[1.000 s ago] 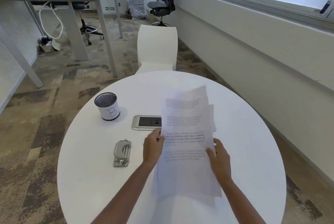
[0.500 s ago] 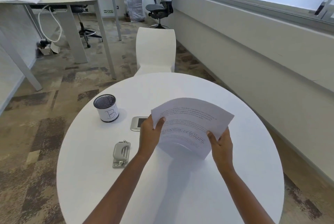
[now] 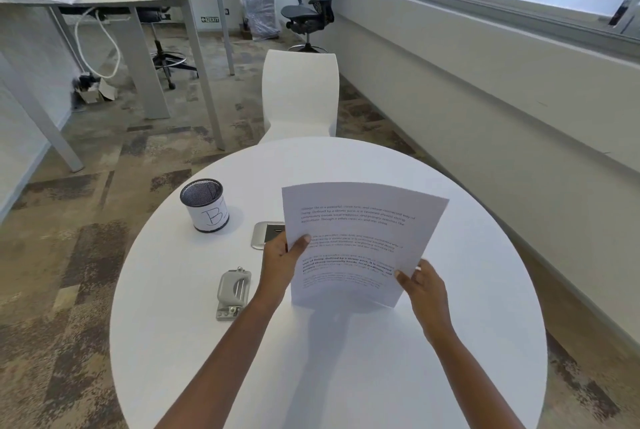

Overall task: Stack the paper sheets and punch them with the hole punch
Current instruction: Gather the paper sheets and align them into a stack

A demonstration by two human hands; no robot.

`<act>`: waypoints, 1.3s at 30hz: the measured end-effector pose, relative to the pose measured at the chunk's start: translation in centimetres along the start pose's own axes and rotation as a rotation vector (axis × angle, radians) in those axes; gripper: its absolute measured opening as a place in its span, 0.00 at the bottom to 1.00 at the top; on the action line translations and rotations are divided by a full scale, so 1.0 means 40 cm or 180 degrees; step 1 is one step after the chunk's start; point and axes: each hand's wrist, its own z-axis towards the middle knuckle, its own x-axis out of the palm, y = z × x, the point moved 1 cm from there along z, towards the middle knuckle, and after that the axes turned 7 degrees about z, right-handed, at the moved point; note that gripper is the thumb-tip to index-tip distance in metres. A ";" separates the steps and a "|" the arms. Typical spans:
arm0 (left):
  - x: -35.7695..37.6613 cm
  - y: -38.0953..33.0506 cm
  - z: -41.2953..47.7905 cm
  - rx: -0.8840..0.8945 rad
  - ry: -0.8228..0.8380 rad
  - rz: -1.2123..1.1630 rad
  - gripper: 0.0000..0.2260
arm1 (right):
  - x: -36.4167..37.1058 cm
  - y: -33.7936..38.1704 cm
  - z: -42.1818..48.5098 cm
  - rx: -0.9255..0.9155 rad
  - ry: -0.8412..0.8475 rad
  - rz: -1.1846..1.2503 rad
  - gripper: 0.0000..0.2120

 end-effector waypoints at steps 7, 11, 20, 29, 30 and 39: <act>-0.003 -0.004 0.001 -0.0303 -0.0215 -0.0683 0.08 | -0.053 -0.103 -0.038 0.0974 0.0208 0.0244 0.01; 0.014 -0.007 -0.001 -0.0688 -0.0260 -0.1261 0.13 | -0.062 -0.139 -0.048 0.1504 0.0158 0.1157 0.03; 0.072 0.092 -0.052 -0.1742 -0.0540 -0.1730 0.14 | -0.019 -0.160 -0.081 0.1648 0.0070 0.1801 0.15; -0.089 0.160 -0.015 -0.2382 -0.0107 -0.1429 0.16 | -0.159 -0.172 -0.085 0.1786 0.0396 0.0835 0.18; -0.103 0.160 -0.013 -0.2407 0.0208 -0.1161 0.17 | -0.171 -0.172 -0.082 0.1782 0.0467 0.0754 0.17; -0.056 0.126 0.006 -0.1077 0.0455 0.0725 0.06 | -0.132 -0.081 -0.018 0.0610 0.0093 -0.0058 0.06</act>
